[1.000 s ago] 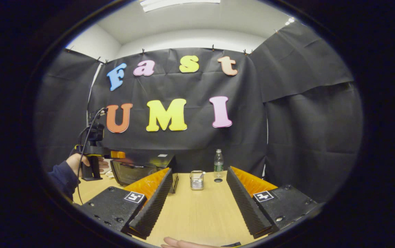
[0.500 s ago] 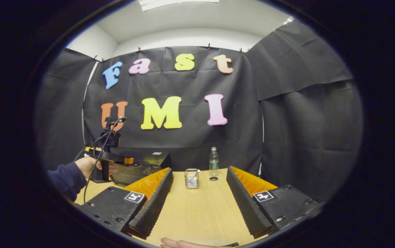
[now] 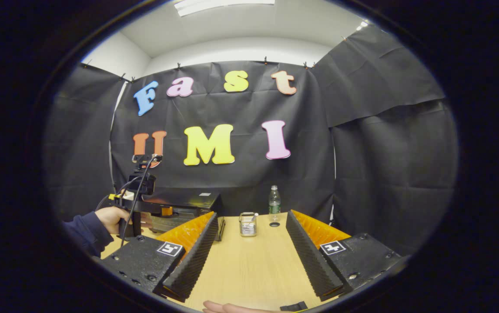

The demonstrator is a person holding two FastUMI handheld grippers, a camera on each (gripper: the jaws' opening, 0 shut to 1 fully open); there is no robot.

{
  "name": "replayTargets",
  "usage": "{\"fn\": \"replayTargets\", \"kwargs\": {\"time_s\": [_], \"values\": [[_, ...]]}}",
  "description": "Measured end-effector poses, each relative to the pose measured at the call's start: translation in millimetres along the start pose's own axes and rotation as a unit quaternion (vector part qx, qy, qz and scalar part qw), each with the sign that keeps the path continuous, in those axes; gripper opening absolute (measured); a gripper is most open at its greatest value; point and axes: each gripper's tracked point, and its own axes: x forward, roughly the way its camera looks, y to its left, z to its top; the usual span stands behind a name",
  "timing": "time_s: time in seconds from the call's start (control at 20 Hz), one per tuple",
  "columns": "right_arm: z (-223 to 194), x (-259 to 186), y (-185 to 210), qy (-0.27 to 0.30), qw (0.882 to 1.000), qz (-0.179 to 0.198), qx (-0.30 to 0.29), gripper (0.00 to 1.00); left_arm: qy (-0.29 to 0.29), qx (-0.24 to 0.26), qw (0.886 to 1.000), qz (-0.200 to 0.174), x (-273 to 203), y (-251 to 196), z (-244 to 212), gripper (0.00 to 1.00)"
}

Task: Open the electric oven with the left hand, put the food in, and close the electric oven.

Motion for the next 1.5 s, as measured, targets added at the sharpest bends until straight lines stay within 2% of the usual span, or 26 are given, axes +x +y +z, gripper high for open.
{"fn": "replayTargets", "kwargs": {"time_s": [0.1, 0.4, 0.6, 0.8, 0.9, 1.1, 1.3, 1.4, 1.5], "values": [[-2, -8, 0, 0.003, 1.0, -0.002, 0.002, 1.0, -0.005, 0.014, 1.0, 0.002, -12, -2, -12, 0.96], [-7, -32, -8, -0.005, 1.0, -0.015, 0.013, 1.0, 0.025, 0.012, 1.0, 0.0, -39, -1, -71, 0.97], [-11, -36, -7, 0.001, 1.0, -0.016, 0.02, 1.0, 0.08, 0.014, 0.997, -0.011, -47, -4, -122, 0.97], [-22, -32, -2, 0.009, 1.0, -0.013, 0.022, 1.0, 0.124, 0.025, 0.992, -0.003, -45, 0, -163, 0.96], [-34, -27, 5, 0.023, 1.0, -0.005, 0.017, 1.0, 0.149, 0.014, 0.989, -0.002, -42, 2, -182, 0.95], [-53, -18, 18, 0.045, 0.999, 0.009, 0.001, 1.0, 0.141, 0.013, 0.99, -0.003, -40, 1, -177, 0.95], [-77, -9, 38, 0.073, 0.997, 0.032, -0.01, 1.0, 0.091, 0.015, 0.996, -0.001, -47, 14, -152, 0.96], [-92, -5, 52, 0.092, 0.994, 0.051, -0.014, 0.96, 0.088, 0.004, 0.996, 0.002, -56, 26, -147, 0.96], [-105, 0, 75, 0.107, 0.991, 0.084, -0.017, 1.0, 0.06, -0.001, 0.998, 0.001, -72, 38, -129, 0.96]]}}
